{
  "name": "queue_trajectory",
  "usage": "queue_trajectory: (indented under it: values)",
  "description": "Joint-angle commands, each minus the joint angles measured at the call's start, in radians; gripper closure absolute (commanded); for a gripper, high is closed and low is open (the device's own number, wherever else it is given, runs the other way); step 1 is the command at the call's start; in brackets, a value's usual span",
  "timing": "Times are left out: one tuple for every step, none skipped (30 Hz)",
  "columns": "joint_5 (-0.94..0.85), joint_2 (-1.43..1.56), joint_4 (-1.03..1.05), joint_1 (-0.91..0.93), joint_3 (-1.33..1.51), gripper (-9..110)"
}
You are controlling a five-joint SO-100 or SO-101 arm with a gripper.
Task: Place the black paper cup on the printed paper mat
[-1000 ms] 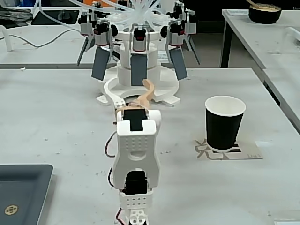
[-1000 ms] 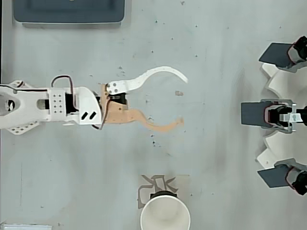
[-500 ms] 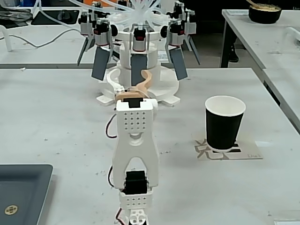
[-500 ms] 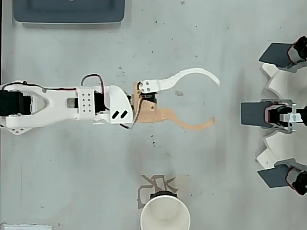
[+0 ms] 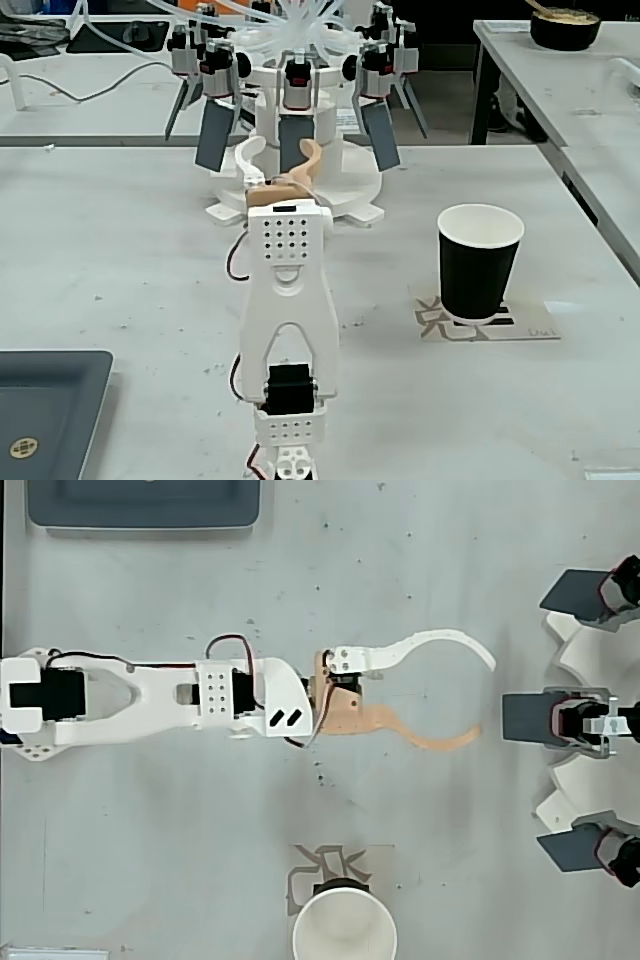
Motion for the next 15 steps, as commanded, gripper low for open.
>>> queue_trajectory:
  values:
    - [-0.009,0.002,0.005,0.023,-0.064,91]
    - [-0.009,-0.003,0.005,0.026,-0.067,92]
    - [-0.009,-0.008,0.005,0.029,-0.069,92]
    - [-0.009,-0.009,0.005,0.031,-0.071,92]
    - [-0.009,-0.014,0.005,0.034,-0.071,92]
    - [-0.009,-0.015,0.005,0.035,-0.071,92]
    - [-0.009,-0.018,0.005,0.037,-0.071,92]
    - [-0.009,-0.018,0.005,0.037,-0.071,92]
    - [-0.009,-0.020,0.005,0.037,-0.071,92]
    - [-0.009,-0.021,0.005,0.037,-0.071,92]
    - [-0.009,-0.021,0.003,0.037,-0.071,92]
    - [-0.009,-0.023,0.003,0.037,-0.071,92]
    - [-0.009,-0.025,0.003,0.037,-0.071,92]
    - [-0.009,-0.025,0.003,0.037,-0.071,92]
    - [-0.009,-0.026,0.003,0.037,-0.071,92]
